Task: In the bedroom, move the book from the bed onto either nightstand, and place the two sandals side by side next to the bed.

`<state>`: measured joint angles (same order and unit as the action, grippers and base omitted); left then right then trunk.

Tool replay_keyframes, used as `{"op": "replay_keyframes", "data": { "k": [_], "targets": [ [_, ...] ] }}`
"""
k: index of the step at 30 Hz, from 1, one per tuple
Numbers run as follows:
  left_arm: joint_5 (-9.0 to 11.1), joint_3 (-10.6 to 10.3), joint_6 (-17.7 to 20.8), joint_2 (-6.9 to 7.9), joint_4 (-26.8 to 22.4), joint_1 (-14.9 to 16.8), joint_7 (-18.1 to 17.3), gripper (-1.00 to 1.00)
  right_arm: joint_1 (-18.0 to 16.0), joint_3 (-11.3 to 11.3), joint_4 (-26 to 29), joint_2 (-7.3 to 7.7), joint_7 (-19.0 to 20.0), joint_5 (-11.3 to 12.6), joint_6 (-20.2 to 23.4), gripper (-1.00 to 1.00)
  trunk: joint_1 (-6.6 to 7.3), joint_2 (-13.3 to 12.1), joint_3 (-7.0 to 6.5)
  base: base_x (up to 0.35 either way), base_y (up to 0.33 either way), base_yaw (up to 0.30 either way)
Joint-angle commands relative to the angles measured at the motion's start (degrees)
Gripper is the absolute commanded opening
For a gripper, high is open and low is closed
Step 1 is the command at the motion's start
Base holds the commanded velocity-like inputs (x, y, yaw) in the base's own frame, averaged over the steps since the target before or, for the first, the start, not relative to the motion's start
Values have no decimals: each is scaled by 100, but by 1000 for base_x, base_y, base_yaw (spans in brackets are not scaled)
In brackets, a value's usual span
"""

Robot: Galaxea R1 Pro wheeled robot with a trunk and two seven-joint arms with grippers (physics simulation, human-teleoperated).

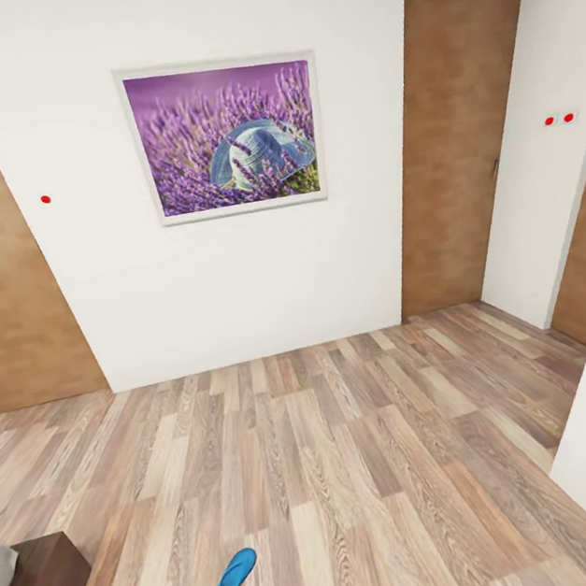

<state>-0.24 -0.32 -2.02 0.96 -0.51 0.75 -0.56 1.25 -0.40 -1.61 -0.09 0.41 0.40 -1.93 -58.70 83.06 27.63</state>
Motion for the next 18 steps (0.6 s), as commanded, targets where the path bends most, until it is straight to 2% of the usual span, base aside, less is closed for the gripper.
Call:
{"op": "replay_keyframes", "data": {
  "k": [1,10,18],
  "targets": [
    [-2,-3,-22,1,7,4,-6,100,-2,-4,-6,0,4,4,-27,100,-3,2,4,251,-11,222],
    [-2,-3,-29,1,7,4,-6,100,-2,-4,-6,0,3,4,-70,100,-3,2,4,246,-78,229],
    [-2,-3,-30,1,7,4,-6,100,-2,-4,-6,0,3,4,-77,100,-3,2,4,238,-143,90]
  ]
}}
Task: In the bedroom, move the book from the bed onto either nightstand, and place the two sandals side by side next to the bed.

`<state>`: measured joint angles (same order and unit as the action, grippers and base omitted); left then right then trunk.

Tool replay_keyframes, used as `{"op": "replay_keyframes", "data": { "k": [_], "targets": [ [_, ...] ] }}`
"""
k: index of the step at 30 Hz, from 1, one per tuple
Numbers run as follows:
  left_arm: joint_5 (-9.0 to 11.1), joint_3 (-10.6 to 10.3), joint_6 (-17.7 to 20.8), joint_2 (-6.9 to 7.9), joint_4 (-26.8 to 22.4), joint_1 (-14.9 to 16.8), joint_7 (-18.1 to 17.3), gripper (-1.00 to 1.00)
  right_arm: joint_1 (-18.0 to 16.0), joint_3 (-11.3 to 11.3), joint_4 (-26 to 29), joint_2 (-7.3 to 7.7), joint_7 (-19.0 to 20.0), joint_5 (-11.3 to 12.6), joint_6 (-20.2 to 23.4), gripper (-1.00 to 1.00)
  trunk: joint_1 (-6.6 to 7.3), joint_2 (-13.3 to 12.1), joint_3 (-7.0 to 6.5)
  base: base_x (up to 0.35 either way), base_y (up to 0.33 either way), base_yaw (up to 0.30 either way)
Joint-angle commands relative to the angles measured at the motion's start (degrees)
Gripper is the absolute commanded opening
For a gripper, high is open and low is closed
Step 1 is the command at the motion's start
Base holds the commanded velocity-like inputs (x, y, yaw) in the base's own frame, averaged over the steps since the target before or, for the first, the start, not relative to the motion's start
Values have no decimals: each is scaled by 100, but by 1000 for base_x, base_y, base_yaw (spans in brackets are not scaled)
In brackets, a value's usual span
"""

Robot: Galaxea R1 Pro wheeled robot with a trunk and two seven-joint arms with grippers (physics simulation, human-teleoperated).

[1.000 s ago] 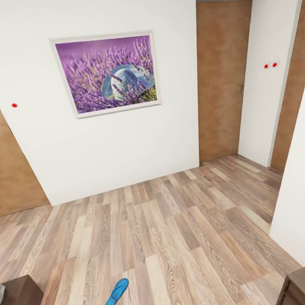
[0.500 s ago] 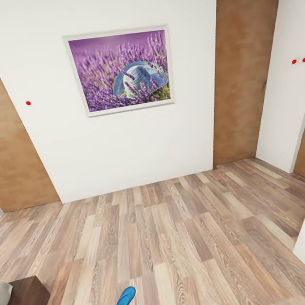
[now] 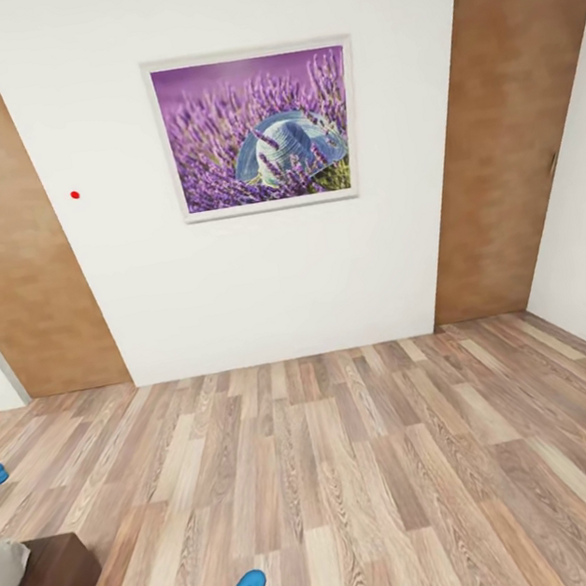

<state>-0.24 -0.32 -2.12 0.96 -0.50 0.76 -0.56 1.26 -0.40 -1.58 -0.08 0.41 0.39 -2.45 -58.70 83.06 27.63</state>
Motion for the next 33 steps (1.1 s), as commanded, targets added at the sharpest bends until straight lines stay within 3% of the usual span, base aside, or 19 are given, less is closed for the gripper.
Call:
{"op": "replay_keyframes", "data": {
  "k": [1,33],
  "targets": [
    [-2,-3,-21,1,6,3,-6,100,-3,-4,-9,0,4,5,-26,100,-2,2,4,235,-160,40],
    [-2,-3,-26,1,1,3,-6,100,-3,-3,-16,-8,3,-1,-28,100,-2,2,4,231,-108,30]
  ]
}}
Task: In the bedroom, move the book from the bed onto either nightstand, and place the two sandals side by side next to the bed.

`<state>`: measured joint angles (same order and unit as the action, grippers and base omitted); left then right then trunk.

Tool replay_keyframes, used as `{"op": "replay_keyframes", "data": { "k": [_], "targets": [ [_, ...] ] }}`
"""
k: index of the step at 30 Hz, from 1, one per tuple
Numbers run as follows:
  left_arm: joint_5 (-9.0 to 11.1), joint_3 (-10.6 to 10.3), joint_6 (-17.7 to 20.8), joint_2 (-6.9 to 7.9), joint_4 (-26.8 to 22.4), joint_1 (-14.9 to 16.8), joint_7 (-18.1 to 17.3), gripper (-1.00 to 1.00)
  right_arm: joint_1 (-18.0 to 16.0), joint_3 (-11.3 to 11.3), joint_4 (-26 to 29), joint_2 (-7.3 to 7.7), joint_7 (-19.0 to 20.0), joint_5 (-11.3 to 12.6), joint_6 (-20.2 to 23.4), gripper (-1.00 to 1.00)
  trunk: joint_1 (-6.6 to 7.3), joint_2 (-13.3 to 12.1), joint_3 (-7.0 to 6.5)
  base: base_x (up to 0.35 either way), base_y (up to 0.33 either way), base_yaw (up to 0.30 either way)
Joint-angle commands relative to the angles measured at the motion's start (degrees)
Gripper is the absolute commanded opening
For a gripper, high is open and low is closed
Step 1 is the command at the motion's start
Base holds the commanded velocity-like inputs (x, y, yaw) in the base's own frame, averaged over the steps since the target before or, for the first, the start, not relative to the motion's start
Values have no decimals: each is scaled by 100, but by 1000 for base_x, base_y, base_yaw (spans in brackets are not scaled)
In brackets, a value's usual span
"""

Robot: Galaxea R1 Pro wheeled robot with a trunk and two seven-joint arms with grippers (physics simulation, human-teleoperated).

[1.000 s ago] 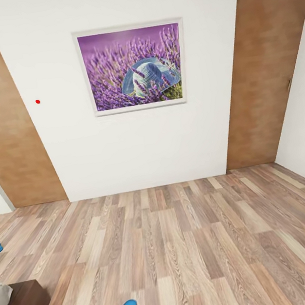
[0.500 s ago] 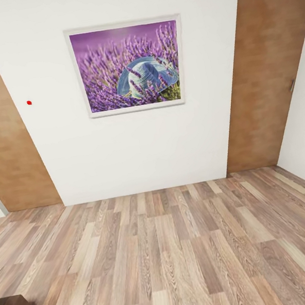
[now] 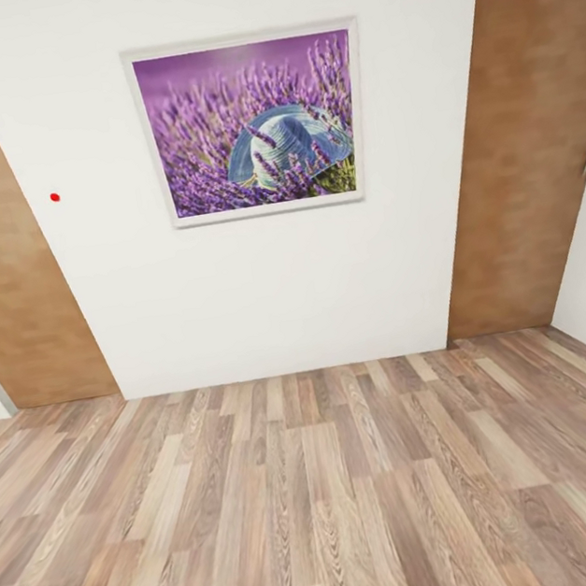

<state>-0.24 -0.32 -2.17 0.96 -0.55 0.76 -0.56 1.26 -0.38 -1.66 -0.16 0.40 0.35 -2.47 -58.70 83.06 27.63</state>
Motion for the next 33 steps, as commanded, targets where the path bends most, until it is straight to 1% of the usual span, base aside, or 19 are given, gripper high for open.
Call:
{"op": "replay_keyframes", "data": {
  "k": [1,14,30,33],
  "targets": [
    [-3,-3,-21,1,7,4,-6,100,-3,-3,-7,-1,4,3,-26,100,-2,2,4,232,-112,94],
    [-3,-3,-21,1,4,4,-6,100,-3,3,-2,-4,5,1,-26,100,-2,2,4,232,-114,143],
    [-3,-3,-24,1,2,4,-6,100,-3,4,-1,-10,5,0,-26,100,-2,2,4,227,-123,221],
    [-3,-4,-79,1,5,4,-6,100,-3,3,-1,-7,6,0,-26,100,-2,2,4,218,-118,229]
  ]
}}
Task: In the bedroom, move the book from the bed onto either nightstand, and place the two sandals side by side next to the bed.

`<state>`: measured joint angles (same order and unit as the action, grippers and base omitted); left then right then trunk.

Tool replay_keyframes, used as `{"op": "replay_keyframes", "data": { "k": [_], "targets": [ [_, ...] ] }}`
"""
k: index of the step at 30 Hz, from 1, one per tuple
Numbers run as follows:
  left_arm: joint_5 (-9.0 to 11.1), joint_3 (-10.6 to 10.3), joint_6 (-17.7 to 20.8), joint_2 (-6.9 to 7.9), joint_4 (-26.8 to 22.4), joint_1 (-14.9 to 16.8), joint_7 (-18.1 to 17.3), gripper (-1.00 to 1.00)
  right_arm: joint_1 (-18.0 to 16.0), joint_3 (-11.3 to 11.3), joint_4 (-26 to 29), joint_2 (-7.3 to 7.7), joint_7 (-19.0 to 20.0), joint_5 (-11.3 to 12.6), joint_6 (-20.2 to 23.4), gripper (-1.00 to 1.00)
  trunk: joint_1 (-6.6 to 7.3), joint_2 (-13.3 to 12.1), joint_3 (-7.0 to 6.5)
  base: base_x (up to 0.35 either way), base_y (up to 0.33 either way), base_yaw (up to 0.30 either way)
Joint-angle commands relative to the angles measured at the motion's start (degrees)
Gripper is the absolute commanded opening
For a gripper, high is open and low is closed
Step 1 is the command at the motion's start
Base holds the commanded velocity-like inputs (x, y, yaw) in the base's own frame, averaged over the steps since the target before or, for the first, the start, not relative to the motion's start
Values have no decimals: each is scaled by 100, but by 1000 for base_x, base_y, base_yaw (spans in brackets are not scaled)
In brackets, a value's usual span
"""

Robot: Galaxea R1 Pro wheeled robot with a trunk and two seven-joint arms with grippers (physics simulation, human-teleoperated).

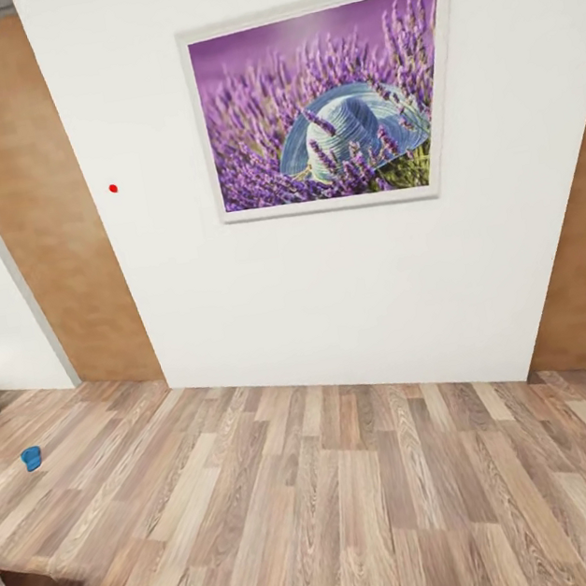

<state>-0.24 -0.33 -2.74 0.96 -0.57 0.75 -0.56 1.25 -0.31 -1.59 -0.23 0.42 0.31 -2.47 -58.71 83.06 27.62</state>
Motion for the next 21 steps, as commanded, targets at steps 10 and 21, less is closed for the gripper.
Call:
{"op": "replay_keyframes", "data": {
  "k": [10,21],
  "targets": [
    [-10,-2,-165,1,12,4,2,100,-1,-4,-8,5,5,4,-26,100,-2,2,4,207,-156,92],
    [-10,-6,-190,1,13,4,18,100,0,-4,-13,5,9,4,-26,100,-2,2,4,132,-183,46]
  ]
}}
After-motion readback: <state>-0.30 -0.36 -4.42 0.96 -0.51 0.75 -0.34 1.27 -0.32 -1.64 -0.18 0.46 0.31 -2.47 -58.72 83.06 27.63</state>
